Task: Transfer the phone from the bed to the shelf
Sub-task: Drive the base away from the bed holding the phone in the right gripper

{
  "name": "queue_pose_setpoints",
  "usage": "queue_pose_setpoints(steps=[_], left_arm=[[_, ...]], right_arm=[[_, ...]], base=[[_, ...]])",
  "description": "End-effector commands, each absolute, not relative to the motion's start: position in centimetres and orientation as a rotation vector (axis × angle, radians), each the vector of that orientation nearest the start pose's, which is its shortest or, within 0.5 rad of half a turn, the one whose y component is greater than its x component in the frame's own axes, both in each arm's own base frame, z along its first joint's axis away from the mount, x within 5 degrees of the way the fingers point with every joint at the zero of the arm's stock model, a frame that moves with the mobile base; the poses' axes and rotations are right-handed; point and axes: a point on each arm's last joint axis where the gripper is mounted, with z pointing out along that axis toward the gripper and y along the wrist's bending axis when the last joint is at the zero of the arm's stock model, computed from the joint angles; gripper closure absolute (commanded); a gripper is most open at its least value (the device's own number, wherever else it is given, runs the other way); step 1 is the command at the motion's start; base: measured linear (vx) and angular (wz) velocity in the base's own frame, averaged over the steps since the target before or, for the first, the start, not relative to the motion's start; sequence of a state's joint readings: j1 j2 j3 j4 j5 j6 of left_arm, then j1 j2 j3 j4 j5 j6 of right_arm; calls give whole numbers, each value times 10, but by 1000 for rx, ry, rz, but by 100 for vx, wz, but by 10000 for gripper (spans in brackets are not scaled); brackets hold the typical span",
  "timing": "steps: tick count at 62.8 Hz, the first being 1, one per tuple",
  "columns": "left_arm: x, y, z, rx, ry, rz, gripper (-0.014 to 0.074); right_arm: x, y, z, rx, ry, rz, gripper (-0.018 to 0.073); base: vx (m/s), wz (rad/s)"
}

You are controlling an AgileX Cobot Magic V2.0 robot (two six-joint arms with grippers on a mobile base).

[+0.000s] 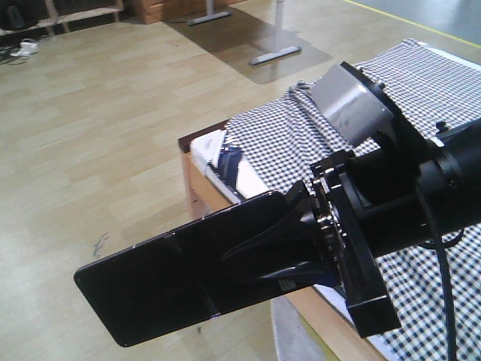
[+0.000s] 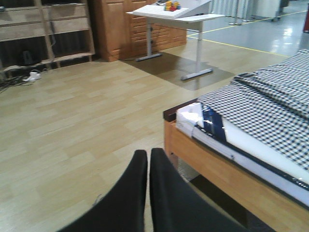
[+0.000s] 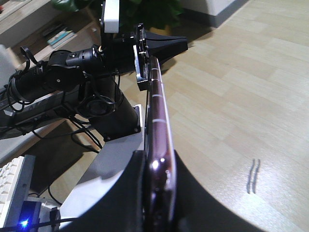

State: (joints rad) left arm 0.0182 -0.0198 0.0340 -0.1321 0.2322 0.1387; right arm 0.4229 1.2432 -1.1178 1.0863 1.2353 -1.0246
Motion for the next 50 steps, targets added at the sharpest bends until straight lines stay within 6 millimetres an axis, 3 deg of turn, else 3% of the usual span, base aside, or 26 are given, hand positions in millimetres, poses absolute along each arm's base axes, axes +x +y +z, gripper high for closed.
queue_pose_setpoints(steps=[1, 50], left_arm=[[56, -1, 188, 2, 1653, -8, 596], [56, -1, 188, 2, 1653, -8, 596]], right_arm=[[163, 162, 394, -1317, 1773, 1308, 563], [163, 162, 394, -1317, 1773, 1308, 563]], base=[[-9, 36], [-10, 46]])
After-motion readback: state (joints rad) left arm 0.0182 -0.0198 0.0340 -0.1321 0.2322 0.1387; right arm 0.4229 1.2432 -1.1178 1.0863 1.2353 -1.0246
